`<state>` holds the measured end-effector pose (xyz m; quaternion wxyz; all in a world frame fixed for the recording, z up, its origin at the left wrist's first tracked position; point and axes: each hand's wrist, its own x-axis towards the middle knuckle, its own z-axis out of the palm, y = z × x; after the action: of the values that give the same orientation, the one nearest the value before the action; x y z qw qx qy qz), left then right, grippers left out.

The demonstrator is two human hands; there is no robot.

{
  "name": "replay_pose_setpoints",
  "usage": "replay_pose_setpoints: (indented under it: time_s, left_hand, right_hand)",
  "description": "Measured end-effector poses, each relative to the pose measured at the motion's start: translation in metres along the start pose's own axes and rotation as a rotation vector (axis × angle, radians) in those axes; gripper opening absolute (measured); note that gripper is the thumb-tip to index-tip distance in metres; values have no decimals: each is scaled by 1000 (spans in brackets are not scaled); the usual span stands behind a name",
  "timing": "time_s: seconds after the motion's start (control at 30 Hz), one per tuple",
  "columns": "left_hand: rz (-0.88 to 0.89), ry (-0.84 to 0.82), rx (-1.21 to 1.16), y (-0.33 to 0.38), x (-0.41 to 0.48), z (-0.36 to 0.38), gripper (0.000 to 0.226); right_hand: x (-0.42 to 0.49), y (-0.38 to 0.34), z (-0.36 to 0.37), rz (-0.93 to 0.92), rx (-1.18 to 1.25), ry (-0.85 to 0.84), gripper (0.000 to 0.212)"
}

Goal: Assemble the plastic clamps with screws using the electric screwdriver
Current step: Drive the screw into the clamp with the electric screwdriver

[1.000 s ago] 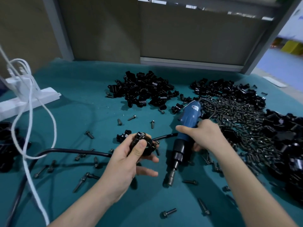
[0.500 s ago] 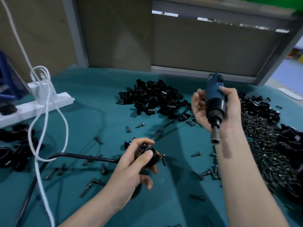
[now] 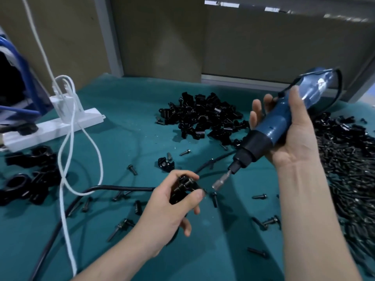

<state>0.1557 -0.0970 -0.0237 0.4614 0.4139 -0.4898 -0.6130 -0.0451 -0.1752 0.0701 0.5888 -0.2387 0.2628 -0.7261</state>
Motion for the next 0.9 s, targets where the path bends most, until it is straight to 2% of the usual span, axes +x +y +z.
replay_pose_setpoints:
  time_s: [0.1, 0.17, 0.37, 0.47, 0.9]
  left_hand:
    - [-12, -6, 87, -1, -2, 2, 8]
    - [-25, -11, 104, -2, -3, 5, 6]
    - [-29, 6, 94, 0, -2, 3, 8]
    - [-33, 17, 67, -1, -1, 2, 5]
    - [-60, 10, -9, -3, 1, -1, 3]
  right_hand:
    - [0, 4, 4, -7, -3, -35, 40]
    - [1, 5, 3, 4, 43, -48, 39]
    - [0, 8, 6, -50, -58, -17, 24]
    - [-1, 7, 8, -59, -12, 11, 13]
    - [-11, 7, 23, -57, 45, -10, 17]
